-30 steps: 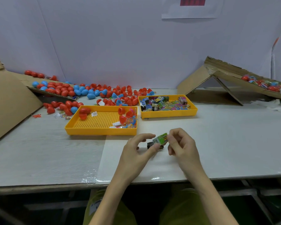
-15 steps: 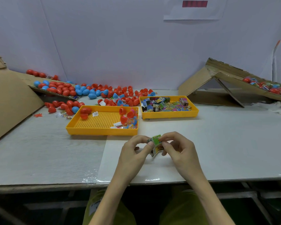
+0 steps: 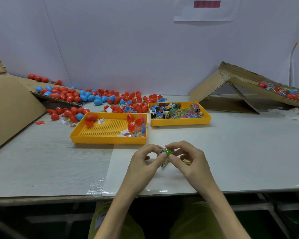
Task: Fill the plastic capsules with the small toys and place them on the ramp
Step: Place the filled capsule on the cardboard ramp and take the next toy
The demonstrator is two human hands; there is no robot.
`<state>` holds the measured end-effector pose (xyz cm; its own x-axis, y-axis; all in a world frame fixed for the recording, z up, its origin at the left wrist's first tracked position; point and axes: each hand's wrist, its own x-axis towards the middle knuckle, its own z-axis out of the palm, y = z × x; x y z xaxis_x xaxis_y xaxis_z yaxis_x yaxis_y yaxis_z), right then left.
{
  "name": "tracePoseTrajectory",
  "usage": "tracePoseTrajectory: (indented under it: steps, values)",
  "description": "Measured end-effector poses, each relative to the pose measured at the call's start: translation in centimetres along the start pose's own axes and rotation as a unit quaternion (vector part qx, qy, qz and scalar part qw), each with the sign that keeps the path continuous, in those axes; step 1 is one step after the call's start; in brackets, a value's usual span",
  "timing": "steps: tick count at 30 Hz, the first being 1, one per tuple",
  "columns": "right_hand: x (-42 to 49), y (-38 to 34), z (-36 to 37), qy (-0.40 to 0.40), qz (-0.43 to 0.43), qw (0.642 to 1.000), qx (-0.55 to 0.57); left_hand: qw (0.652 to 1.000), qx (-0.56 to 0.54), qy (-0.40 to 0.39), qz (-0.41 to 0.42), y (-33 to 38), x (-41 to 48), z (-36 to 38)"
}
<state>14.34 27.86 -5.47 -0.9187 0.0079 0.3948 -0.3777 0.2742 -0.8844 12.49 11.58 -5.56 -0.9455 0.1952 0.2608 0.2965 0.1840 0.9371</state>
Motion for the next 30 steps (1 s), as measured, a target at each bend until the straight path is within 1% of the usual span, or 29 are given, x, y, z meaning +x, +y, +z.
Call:
tracePoseTrajectory:
  steps: [7, 11, 17, 26, 30]
  values:
    - [0.03, 0.24, -0.03, 0.005, -0.006, 1.0, 0.002, 1.0, -0.001, 0.002, 0.005, -0.22, 0.0, -0.07]
    - [0.02, 0.09, -0.1, 0.015, 0.001, 1.0, 0.009, 1.0, -0.026, 0.013, 0.005, -0.06, -0.03, -0.19]
    - [0.09, 0.02, -0.35, 0.018, 0.011, 1.0, 0.016, 1.0, -0.001, -0.022, 0.01, -0.09, -0.07, -0.19]
    - [0.13, 0.02, -0.34, 0.005, 0.008, 1.0, 0.025, 1.0, -0.01, 0.025, 0.002, -0.26, 0.0, -0.36]
    - [0.19, 0.26, -0.28, -0.01, 0.011, 0.999, 0.037, 0.999, 0.022, 0.041, 0.008, -0.44, -0.11, -0.04]
